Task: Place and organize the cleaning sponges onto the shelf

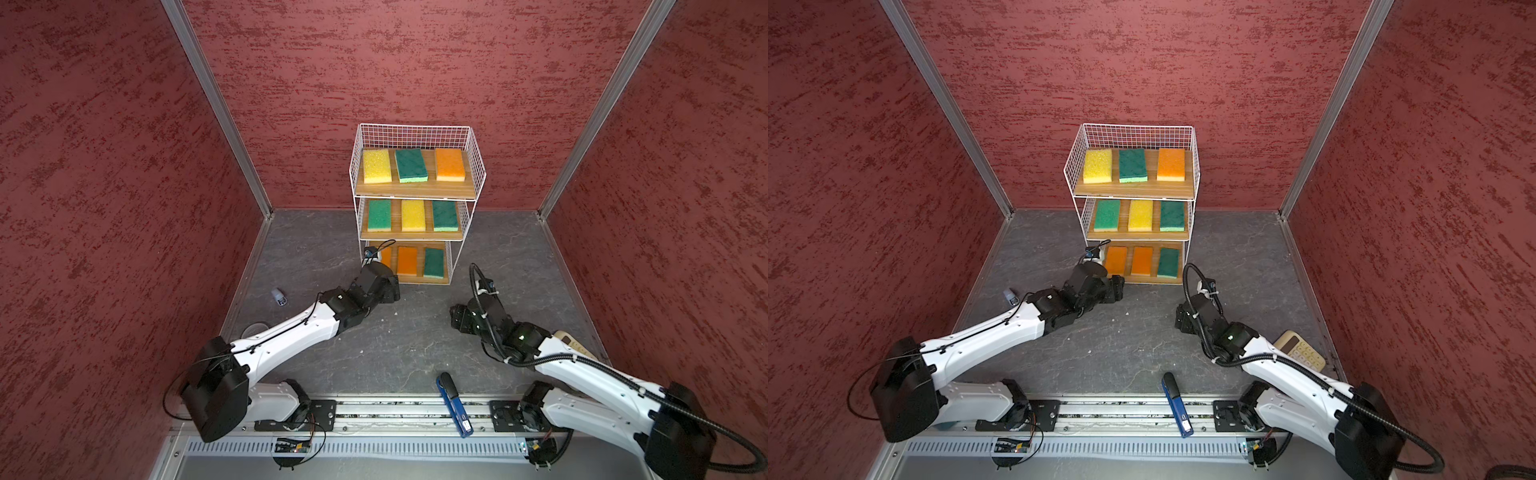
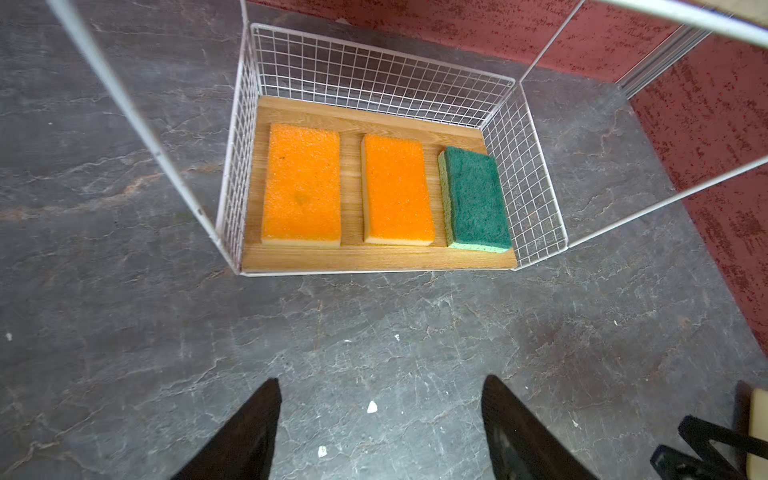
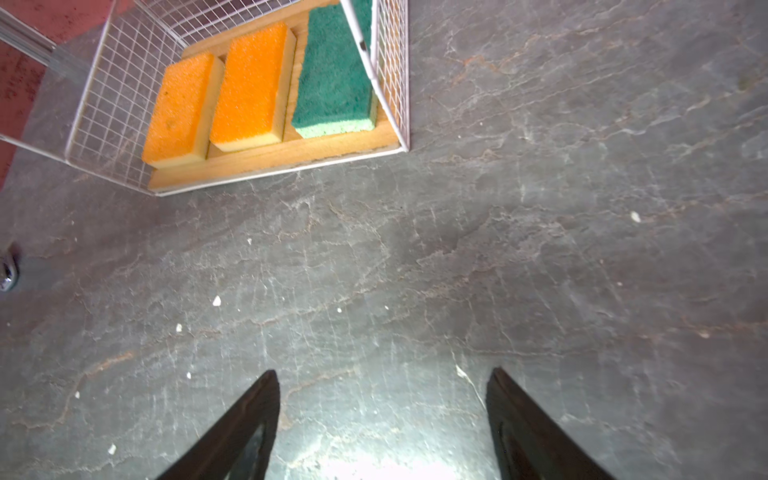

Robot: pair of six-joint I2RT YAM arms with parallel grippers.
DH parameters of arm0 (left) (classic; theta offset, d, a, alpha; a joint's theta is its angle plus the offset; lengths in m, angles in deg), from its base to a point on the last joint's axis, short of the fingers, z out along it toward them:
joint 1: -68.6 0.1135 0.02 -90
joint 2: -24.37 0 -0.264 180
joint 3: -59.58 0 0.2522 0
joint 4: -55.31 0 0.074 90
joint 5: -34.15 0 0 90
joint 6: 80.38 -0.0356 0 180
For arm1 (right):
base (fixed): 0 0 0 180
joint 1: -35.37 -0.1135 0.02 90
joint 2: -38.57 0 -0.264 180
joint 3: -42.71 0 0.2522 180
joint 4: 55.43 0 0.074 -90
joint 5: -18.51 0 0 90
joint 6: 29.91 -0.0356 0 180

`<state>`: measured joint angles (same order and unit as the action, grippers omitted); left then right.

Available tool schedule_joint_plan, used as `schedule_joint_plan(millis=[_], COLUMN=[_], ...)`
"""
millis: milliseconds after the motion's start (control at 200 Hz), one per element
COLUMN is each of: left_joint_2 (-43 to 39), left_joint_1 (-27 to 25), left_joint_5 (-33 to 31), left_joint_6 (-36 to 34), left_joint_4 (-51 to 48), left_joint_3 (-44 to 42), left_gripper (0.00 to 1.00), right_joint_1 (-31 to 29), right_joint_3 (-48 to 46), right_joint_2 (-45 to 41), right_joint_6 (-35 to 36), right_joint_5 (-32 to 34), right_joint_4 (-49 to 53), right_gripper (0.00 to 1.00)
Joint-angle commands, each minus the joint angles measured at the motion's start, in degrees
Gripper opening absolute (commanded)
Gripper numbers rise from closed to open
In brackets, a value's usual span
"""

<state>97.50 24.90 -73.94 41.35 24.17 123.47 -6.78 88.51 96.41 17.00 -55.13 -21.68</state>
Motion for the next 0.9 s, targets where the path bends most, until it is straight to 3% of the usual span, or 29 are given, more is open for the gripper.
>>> schedule_joint_plan(millis=[0, 70, 165, 341, 576, 701, 897], left_joint_2=[-4.61, -7.96, -12.11, -18.34, -22.13, -22.53, -23.68], left_joint_1=[1.18, 2.41, 4.48, 8.98, 13.36, 13.47, 13.73], left_joint_5=[1.26, 2.84, 5.35, 10.14, 15.71, 16.74, 16.66], left_joint_6=[0.44, 0.57, 0.70, 1.64, 3.33, 5.04, 6.51], left_joint_4=[-2.44, -2.95, -3.45, -2.81, 1.35, 4.70, 8.89], left_joint_3=[-2.96, -5.02, -7.92, -13.65, -19.35, -21.96, -25.07], left_gripper=[0.76, 0.76, 0.74, 0.68, 0.48, 0.38, 0.35], right_joint_1=[0.19, -0.16, -0.39, -0.48, -0.43, -0.08, 1.34], right_joint_3=[2.56, 2.67, 2.37, 4.43, 7.40, 7.01, 2.00], right_joint_2=[1.76, 3.30, 5.93, 13.02, 21.65, 25.09, 29.48], right_joint_6=[-2.70, -3.01, -4.14, -6.61, -8.11, -11.77, -19.81], right_joint_5=[-0.60, -1.06, -2.43, -3.58, -2.71, -2.68, -2.72], right_joint_4=[-4.70, -7.45, -13.10, -20.24, -26.42, -31.52, -42.16], right_gripper=[0.75, 0.69, 0.50, 0.28, 0.00, 0.00, 0.00])
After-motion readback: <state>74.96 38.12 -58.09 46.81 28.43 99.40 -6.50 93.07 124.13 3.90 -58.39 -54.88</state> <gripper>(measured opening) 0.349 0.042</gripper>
